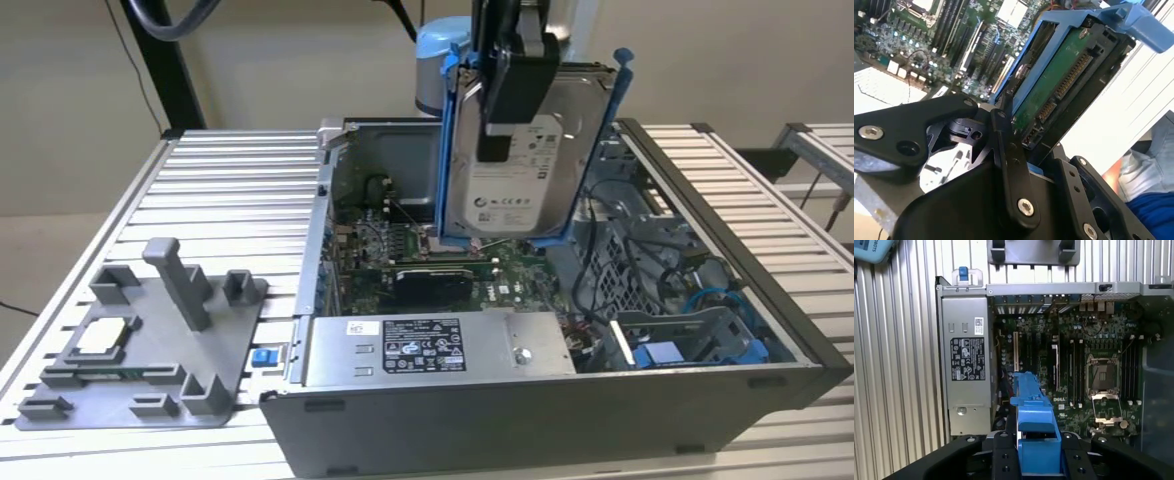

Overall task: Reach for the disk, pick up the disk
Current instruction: 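Pick up the disk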

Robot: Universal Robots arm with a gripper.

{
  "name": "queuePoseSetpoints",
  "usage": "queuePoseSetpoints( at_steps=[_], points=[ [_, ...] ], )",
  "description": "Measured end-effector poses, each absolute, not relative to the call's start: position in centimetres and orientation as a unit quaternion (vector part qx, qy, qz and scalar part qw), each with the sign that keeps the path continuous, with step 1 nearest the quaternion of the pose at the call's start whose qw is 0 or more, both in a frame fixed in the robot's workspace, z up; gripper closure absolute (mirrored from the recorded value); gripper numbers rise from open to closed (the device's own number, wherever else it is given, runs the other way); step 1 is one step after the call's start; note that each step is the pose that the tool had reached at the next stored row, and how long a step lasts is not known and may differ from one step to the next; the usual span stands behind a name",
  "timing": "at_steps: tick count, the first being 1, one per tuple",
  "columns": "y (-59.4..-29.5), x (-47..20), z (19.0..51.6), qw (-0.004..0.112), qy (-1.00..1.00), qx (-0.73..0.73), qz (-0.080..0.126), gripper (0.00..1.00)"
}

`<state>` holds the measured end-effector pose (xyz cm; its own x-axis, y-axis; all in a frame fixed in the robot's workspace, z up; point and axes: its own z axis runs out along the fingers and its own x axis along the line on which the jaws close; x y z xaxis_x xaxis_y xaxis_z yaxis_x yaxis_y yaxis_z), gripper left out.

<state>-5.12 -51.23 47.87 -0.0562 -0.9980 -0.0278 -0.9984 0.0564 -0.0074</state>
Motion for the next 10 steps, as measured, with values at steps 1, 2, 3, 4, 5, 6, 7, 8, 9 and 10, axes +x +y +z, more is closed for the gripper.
queuePoseSetpoints(
  at_steps=[1, 2, 3, 4, 5, 6, 7, 8, 9, 10],
  points=[
    [-51.5, -5.0, 47.9, 0.013, 0.727, -0.687, 0.007, 1.00],
    [-51.7, -4.9, 47.9, 0.013, 0.727, -0.687, 0.007, 1.00],
    [-51.9, -4.8, 47.9, 0.013, 0.727, -0.687, 0.007, 1.00],
    [-52.1, -4.7, 47.9, 0.013, 0.727, -0.687, 0.007, 1.00],
    [-52.3, -4.6, 47.9, 0.013, 0.727, -0.687, 0.007, 1.00],
    [-52.6, -4.5, 47.9, 0.013, 0.727, -0.687, 0.007, 1.00],
    [-52.8, -4.4, 47.9, 0.012, 0.727, -0.687, 0.007, 1.00],
    [-53.0, -4.3, 47.9, 0.012, 0.727, -0.687, 0.007, 1.00],
    [-53.2, -4.2, 47.9, 0.012, 0.727, -0.687, 0.007, 1.00],
    [-53.4, -4.1, 47.9, 0.012, 0.727, -0.687, 0.007, 1.00]
  ],
)
